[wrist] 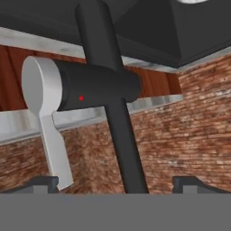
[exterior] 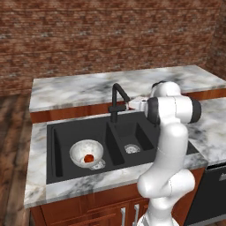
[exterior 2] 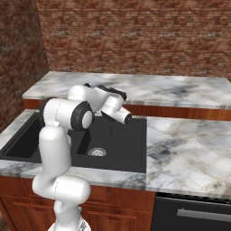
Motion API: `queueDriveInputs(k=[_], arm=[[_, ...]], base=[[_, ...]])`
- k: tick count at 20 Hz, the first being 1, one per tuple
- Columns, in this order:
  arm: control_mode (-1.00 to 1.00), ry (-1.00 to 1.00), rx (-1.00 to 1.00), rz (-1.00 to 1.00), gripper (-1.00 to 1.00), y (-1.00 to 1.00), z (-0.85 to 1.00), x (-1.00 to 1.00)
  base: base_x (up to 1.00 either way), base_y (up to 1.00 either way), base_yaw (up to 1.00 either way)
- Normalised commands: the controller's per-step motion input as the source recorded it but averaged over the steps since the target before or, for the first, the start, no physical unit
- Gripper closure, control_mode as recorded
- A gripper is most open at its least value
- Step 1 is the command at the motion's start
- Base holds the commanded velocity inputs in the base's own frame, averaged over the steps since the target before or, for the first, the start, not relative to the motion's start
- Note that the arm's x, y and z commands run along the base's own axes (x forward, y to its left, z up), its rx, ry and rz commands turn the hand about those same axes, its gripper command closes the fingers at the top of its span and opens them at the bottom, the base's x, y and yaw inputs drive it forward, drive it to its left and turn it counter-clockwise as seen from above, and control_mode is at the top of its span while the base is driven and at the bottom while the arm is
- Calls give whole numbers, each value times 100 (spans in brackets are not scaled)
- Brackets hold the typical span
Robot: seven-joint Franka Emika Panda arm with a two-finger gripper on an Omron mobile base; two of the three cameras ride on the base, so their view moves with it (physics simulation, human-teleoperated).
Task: Pick the tomato from the cabinet and place it in the bowl. Then pick the bowl and place it in the sink. Then turn on the sink facuet.
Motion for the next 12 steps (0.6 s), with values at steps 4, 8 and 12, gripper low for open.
queueDriveInputs(k=[4, 8, 12], arm=[[-100, 0, 0, 0, -100, 0, -23, 34], [-100, 0, 0, 0, -100, 0, -6, 36], [-100, 1, 0, 0, -100, 0, -1, 36]], base=[[0, 0, 0], [0, 0, 0], [0, 0, 0]])
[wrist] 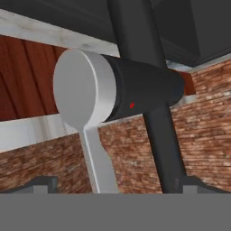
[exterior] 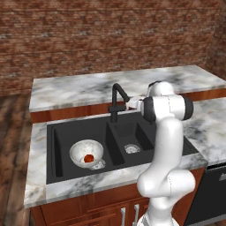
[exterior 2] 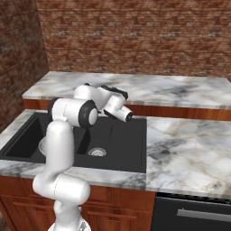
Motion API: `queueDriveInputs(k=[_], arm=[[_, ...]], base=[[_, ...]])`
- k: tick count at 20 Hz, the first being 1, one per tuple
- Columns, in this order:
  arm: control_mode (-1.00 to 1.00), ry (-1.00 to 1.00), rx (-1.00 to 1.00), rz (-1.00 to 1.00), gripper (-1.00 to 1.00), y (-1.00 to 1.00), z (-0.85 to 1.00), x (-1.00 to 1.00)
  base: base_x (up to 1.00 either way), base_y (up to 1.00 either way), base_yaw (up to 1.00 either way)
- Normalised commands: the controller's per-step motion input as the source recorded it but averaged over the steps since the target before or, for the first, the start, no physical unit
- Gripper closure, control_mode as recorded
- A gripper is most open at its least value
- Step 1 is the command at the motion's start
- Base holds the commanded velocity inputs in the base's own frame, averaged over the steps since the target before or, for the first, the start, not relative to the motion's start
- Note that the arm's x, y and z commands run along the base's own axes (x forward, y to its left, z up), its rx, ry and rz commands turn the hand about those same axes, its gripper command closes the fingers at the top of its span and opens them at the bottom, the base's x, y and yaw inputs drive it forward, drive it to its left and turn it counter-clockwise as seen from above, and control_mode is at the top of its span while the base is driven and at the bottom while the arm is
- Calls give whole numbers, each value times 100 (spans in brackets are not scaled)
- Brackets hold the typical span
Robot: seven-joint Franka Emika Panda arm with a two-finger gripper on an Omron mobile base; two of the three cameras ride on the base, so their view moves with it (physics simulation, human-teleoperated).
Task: Pick the tomato from the cabinet and place it in the bowl. Then pick the bowl and place it in the sink. Then turn on the sink facuet.
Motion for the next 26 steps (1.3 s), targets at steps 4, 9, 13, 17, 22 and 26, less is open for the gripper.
queueDriveInputs(k=[4, 9, 13, 17, 22, 26], arm=[[-100, 0, 0, 0, -100, 0, -2, 26], [-100, 0, 0, 0, -100, 0, -14, 25], [-100, 0, 0, 0, -100, 0, -17, 21], [-100, 0, 0, 0, 100, -5, -1, 2], [-100, 5, 0, -1, 100, -13, 0, 0], [-100, 9, 0, -3, 100, -27, 0, 0]], base=[[0, 0, 0], [0, 0, 0], [0, 0, 0], [0, 0, 0], [0, 0, 0], [0, 0, 0]])
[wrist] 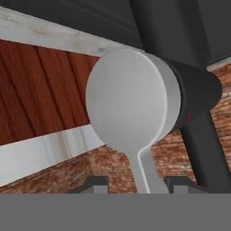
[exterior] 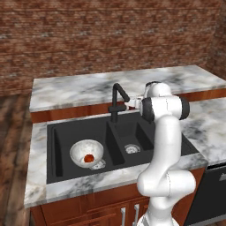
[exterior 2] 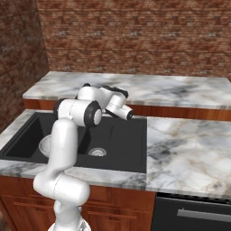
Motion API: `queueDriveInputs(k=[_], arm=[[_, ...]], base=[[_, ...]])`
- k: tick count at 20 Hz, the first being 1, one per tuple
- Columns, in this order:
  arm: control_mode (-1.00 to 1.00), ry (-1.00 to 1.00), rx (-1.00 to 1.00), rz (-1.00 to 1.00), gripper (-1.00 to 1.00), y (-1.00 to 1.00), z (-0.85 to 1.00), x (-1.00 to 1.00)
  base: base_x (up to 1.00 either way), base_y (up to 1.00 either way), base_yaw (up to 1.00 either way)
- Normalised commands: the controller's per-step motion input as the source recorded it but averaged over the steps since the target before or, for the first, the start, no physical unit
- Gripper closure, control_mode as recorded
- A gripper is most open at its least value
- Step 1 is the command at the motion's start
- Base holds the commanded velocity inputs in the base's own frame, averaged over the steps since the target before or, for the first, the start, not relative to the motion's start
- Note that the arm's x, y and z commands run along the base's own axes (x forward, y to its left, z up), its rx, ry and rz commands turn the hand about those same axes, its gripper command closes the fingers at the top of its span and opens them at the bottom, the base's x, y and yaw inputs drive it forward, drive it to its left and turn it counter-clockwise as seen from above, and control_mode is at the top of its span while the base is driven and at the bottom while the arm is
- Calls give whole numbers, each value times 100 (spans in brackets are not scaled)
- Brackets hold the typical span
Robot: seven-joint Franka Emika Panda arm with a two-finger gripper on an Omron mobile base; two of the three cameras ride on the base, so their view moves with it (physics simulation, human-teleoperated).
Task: Pick the tomato from the cabinet and place it in the bowl. Then pick the bowl and place it in the sink. Then turn on the sink facuet.
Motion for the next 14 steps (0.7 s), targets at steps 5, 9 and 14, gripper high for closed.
queueDriveInputs(k=[5, 9, 14], arm=[[-100, 12, 0, -4, 100, -45, 0, 0], [-100, 14, 3, -5, 100, -68, 0, 0], [-100, 13, 5, -5, 100, -88, -4, 0]], base=[[0, 0, 0], [0, 0, 0], [0, 0, 0]])
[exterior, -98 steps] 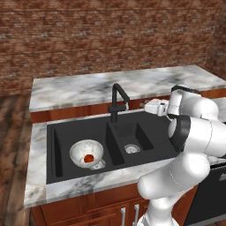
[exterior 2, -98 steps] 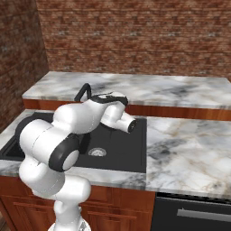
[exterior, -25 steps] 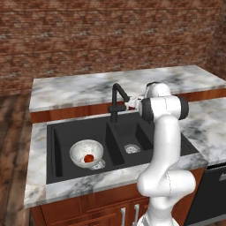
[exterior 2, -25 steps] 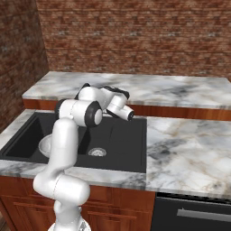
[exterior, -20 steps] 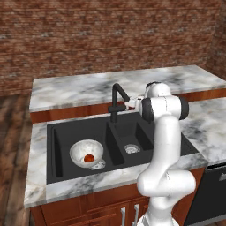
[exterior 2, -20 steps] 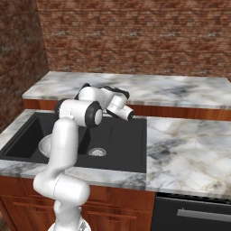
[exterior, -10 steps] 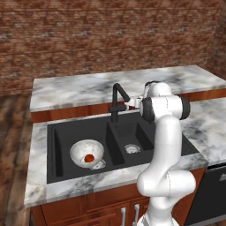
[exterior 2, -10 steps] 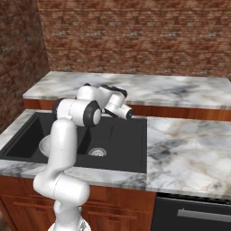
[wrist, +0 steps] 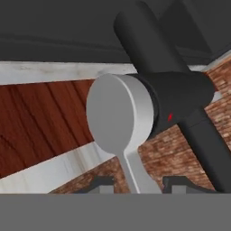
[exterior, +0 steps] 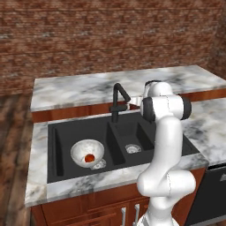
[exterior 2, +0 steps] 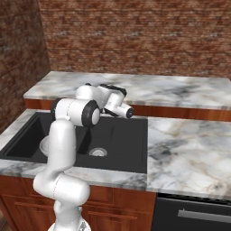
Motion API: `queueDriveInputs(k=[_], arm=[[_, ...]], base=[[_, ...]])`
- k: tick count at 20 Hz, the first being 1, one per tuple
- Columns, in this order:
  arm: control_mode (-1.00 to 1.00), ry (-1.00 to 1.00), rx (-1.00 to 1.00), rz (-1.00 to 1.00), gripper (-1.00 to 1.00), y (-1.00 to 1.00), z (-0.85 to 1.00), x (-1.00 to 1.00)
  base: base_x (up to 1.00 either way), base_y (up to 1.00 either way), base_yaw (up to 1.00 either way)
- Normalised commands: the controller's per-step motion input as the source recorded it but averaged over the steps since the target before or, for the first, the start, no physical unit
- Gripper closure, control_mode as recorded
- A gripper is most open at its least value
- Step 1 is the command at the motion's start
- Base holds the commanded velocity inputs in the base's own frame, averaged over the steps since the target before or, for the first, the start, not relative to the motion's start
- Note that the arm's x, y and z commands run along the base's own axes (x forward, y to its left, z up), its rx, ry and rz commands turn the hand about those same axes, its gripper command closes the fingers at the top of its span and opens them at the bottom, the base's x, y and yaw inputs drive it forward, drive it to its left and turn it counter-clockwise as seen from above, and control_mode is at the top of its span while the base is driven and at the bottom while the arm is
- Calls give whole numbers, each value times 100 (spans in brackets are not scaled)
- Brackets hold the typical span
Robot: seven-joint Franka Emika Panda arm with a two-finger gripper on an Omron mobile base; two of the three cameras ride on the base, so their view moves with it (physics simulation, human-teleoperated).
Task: Pick the tomato from the cabinet and place it in the bowl. Then pick the bowl and place it in the sink. Then turn on the sink facuet.
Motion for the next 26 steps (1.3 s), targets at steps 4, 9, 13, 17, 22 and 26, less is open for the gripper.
queueDriveInputs(k=[4, 9, 13, 17, 22, 26], arm=[[-100, 12, 7, -5, 100, -100, -17, 0], [-100, 11, 5, -5, 100, -91, -17, 0], [-100, 10, 1, -4, 100, -71, -17, 0], [-100, 10, 0, -4, 100, -61, -17, 0], [-100, 7, 0, -3, 100, -60, -12, 0], [-100, 1, 3, -3, 100, -36, 0, -6]], base=[[0, 0, 0], [0, 0, 0], [0, 0, 0], [0, 0, 0], [0, 0, 0], [0, 0, 0]])
